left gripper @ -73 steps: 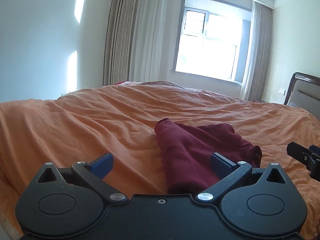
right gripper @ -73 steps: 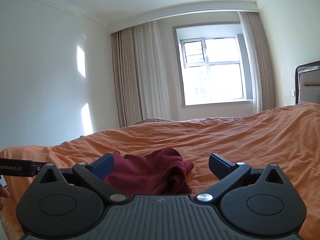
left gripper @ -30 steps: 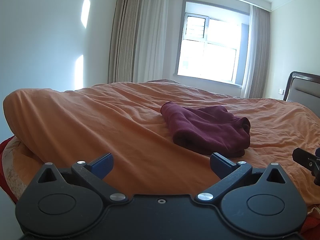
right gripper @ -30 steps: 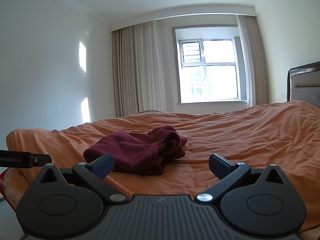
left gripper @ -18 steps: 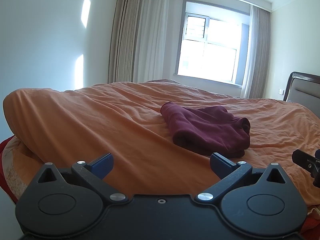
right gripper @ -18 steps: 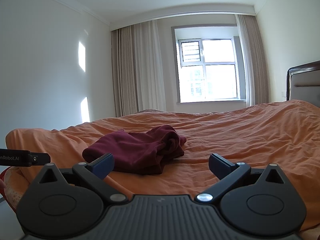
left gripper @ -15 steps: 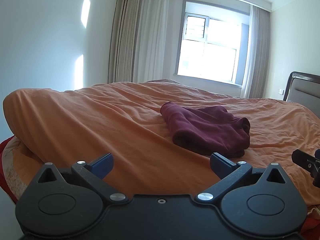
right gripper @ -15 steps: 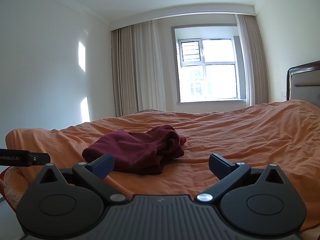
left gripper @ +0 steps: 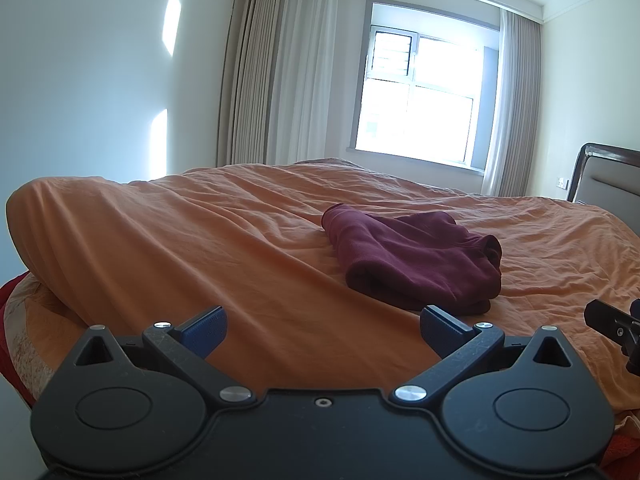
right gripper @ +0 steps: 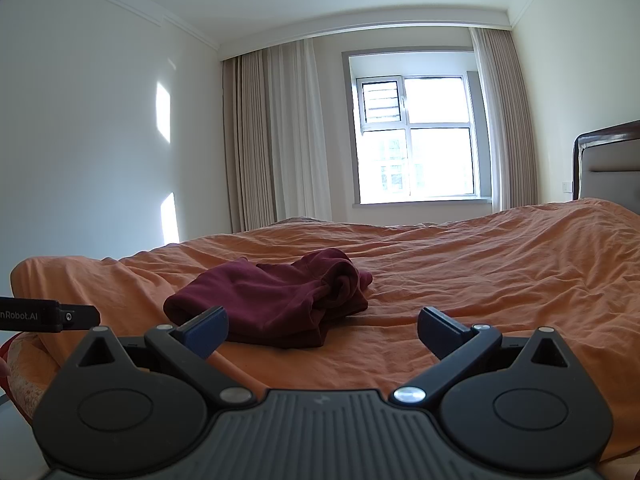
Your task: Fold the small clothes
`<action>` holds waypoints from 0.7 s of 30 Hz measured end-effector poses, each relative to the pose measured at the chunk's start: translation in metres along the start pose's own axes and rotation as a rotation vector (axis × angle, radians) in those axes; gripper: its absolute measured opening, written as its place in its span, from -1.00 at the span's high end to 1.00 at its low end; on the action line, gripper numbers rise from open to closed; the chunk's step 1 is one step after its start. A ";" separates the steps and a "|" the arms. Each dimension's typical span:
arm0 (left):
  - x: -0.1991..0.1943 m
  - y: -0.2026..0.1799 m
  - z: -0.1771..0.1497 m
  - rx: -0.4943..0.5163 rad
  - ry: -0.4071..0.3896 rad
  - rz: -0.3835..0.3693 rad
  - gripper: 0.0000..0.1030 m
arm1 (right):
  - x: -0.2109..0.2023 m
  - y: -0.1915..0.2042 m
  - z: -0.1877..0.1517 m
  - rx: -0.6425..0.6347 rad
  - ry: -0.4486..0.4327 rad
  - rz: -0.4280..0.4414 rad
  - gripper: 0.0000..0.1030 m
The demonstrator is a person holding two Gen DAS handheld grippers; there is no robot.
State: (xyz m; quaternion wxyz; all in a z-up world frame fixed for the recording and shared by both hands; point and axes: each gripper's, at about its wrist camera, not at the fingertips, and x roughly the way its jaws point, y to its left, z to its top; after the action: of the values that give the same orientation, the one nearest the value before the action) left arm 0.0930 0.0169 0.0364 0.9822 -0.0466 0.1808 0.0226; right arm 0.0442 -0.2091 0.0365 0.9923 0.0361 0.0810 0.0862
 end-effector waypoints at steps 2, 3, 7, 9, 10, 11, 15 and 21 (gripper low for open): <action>0.000 0.000 0.000 -0.001 0.000 0.000 -0.99 | 0.000 0.000 -0.001 0.000 0.001 0.000 -1.00; 0.000 0.000 0.000 -0.001 0.000 0.000 -0.99 | 0.000 0.000 -0.001 -0.001 0.001 0.000 -1.00; 0.000 0.000 0.000 0.000 0.001 -0.001 -0.99 | 0.001 -0.001 -0.002 0.001 0.006 0.001 -1.00; 0.001 0.000 0.000 0.001 0.004 -0.002 -0.99 | 0.001 -0.001 -0.003 0.000 0.009 0.000 -1.00; 0.002 0.000 0.000 0.000 0.006 -0.003 -0.99 | 0.002 -0.001 -0.003 0.000 0.009 0.000 -1.00; 0.003 0.000 0.000 0.001 0.009 -0.006 -0.99 | 0.002 -0.001 -0.003 0.000 0.010 0.000 -1.00; 0.007 -0.003 0.001 0.010 0.027 0.027 -0.99 | 0.004 0.000 -0.003 0.000 0.019 0.000 -1.00; 0.013 -0.006 0.000 0.048 0.041 0.084 -0.99 | 0.010 -0.001 -0.006 0.001 0.039 -0.001 -1.00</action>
State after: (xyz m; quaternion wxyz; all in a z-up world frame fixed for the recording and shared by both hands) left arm 0.1055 0.0113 0.0317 0.9773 -0.0157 0.2031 0.0585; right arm 0.0526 -0.2076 0.0287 0.9906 0.0347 0.1002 0.0865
